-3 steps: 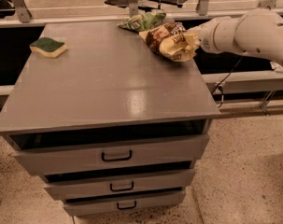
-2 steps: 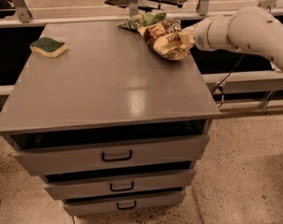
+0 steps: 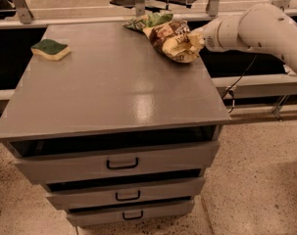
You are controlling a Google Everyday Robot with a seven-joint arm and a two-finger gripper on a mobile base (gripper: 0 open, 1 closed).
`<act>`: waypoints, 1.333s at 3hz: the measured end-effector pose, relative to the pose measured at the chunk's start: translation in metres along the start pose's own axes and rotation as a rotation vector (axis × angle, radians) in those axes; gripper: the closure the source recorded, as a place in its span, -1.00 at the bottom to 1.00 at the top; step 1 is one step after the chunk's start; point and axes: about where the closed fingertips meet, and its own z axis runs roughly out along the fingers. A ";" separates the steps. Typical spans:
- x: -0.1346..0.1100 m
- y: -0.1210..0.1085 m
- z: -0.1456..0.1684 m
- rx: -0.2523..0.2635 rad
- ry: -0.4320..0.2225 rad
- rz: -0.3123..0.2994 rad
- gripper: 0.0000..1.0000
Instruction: Move brown chip bag near green jalapeno chip bag
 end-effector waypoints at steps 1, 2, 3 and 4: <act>0.000 -0.001 -0.001 -0.015 0.002 0.001 -0.28; -0.008 -0.001 -0.008 -0.045 -0.010 0.002 -0.76; -0.022 -0.001 -0.026 -0.089 -0.043 0.014 -1.00; -0.032 0.002 -0.061 -0.181 -0.098 0.025 -1.00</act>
Offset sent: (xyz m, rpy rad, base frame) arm -0.0109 -0.0032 0.0259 0.0320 0.0191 0.0717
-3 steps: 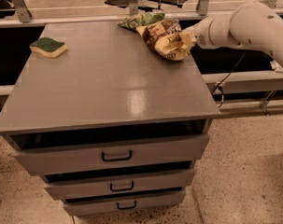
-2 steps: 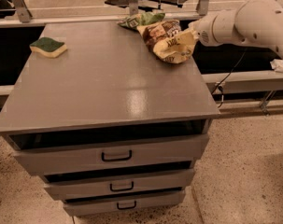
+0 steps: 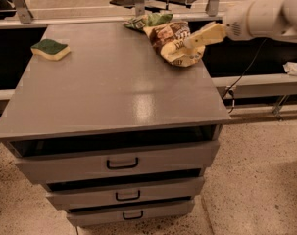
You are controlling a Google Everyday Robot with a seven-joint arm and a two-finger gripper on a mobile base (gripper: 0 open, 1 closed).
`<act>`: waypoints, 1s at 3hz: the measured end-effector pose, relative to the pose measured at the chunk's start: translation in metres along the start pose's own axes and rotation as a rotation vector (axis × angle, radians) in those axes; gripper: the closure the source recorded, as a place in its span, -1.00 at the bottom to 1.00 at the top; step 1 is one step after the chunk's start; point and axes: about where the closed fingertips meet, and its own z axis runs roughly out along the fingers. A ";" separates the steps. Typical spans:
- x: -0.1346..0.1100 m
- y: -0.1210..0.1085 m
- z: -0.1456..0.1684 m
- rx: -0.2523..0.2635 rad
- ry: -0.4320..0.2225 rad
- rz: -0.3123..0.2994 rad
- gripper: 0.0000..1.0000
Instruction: Move brown chip bag near green jalapeno chip bag
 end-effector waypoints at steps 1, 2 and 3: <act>0.002 0.014 -0.043 -0.108 -0.003 0.017 -1.00; 0.009 0.049 -0.096 -0.260 0.011 0.029 -1.00; 0.012 0.057 -0.095 -0.288 0.024 0.027 -1.00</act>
Offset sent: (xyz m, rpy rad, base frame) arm -0.1700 -0.0426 0.0315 0.0654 0.1953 0.3304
